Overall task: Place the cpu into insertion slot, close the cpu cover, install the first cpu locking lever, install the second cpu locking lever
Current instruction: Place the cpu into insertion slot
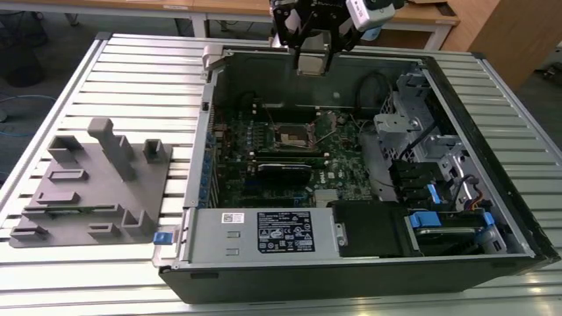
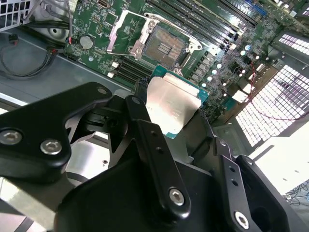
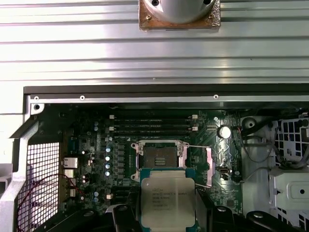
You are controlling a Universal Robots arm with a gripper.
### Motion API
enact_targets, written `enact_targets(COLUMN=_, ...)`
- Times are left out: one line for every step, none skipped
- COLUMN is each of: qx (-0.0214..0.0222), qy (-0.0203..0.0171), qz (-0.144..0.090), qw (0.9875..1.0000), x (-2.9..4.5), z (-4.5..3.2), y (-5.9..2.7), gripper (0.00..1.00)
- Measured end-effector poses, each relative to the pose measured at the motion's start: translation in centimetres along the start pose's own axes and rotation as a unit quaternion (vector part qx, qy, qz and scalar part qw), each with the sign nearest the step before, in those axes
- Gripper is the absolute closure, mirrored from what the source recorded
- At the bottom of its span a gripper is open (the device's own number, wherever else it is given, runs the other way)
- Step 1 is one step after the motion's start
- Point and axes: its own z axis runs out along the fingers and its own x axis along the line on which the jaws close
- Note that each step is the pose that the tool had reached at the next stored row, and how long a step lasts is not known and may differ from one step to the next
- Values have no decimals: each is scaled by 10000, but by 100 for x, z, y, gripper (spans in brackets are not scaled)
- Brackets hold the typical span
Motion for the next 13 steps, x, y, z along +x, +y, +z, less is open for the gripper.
enact_targets(qx=0, qy=0, qz=0, qw=10000, x=0, z=0, y=-1, gripper=46)
enact_targets(qx=0, qy=0, qz=0, qw=10000, x=0, z=0, y=-1, gripper=46)
enact_targets(qx=0, qy=0, qz=0, qw=10000, x=0, z=0, y=-1, gripper=46)
enact_targets(qx=0, qy=0, qz=0, qw=10000, x=0, z=0, y=-1, gripper=46)
enact_targets(qx=0, qy=0, qz=0, qw=10000, x=0, z=3, y=-2, gripper=46)
enact_targets(qx=0, qy=0, qz=0, qw=10000, x=0, z=9, y=-2, gripper=46)
enact_targets(qx=0, qy=0, qz=0, qw=10000, x=0, z=14, y=-3, gripper=46)
enact_targets(qx=0, qy=0, qz=0, qw=10000, x=0, z=18, y=-3, gripper=46)
enact_targets(qx=0, qy=0, qz=0, qw=10000, x=0, z=18, y=-3, gripper=46)
enact_targets(qx=1, qy=0, qz=0, qw=10000, x=0, z=18, y=-3, gripper=46)
enact_targets(qx=0, qy=0, qz=0, qw=10000, x=0, z=19, y=-3, gripper=46)
enact_targets(qx=0, qy=0, qz=0, qw=10000, x=0, z=20, y=-3, gripper=46)
enact_targets(qx=0, qy=0, qz=0, qw=10000, x=0, z=20, y=-3, gripper=46)
